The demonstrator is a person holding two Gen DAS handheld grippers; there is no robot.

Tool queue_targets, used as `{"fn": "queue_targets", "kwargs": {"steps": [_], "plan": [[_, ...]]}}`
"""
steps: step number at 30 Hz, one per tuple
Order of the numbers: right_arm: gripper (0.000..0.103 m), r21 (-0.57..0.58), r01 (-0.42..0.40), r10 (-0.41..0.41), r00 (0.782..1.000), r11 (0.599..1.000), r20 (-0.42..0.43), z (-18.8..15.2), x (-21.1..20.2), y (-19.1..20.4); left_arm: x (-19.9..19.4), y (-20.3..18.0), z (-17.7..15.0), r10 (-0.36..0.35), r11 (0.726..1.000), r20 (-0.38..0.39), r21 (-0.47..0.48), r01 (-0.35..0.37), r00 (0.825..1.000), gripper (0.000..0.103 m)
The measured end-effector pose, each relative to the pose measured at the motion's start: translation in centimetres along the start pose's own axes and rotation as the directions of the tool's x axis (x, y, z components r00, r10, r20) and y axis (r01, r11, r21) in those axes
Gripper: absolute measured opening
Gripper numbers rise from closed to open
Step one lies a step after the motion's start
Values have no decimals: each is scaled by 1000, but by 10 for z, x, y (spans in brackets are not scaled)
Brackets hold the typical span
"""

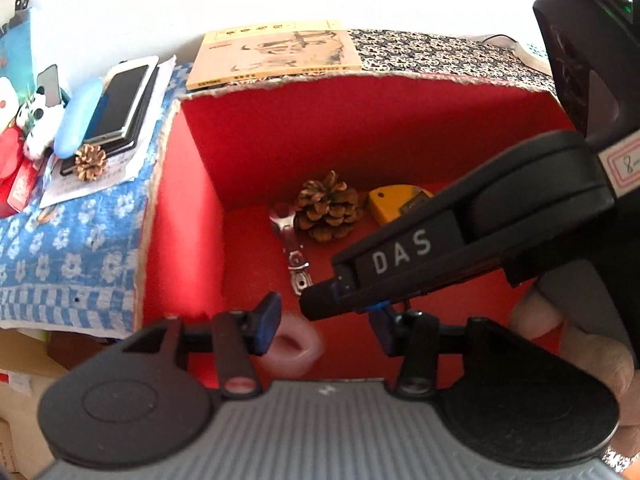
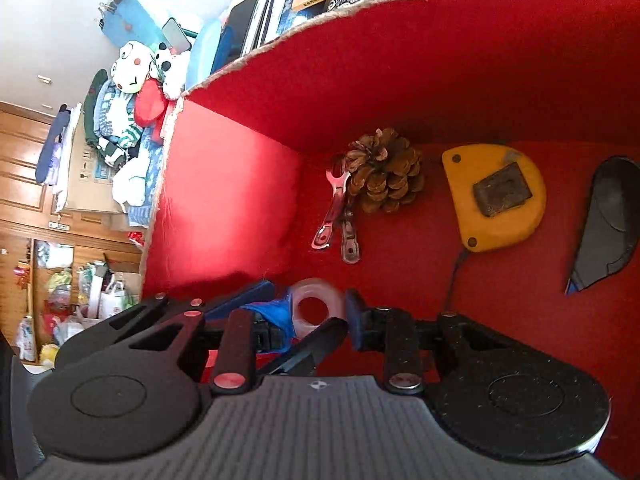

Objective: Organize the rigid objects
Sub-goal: 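Carry the tape roll with the right gripper over the red box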

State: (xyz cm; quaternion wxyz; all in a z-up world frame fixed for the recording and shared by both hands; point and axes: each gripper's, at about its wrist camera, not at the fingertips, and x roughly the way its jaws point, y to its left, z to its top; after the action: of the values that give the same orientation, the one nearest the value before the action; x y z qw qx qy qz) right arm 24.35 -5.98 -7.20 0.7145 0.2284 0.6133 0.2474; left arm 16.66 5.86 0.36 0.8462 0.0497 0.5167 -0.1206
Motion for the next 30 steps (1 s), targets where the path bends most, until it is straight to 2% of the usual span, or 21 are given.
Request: {"fn": "queue_targets", "kwargs": {"steps": [9,19,30], "plan": [[12,-49,22,-21,999,999,36,-3,-3,6,1,-2,1,23,1000,14,-4,-23,1000,52],[12,-88,72,-61,990,993,125,-6,-2,15,-4,-5,1,47,999,35,-14,-46,998,55],[13,-65,95,-81,978,993,193,-7,-4,16,-17,-11,-1,97,995,75,-6,-96,992,59]]}}
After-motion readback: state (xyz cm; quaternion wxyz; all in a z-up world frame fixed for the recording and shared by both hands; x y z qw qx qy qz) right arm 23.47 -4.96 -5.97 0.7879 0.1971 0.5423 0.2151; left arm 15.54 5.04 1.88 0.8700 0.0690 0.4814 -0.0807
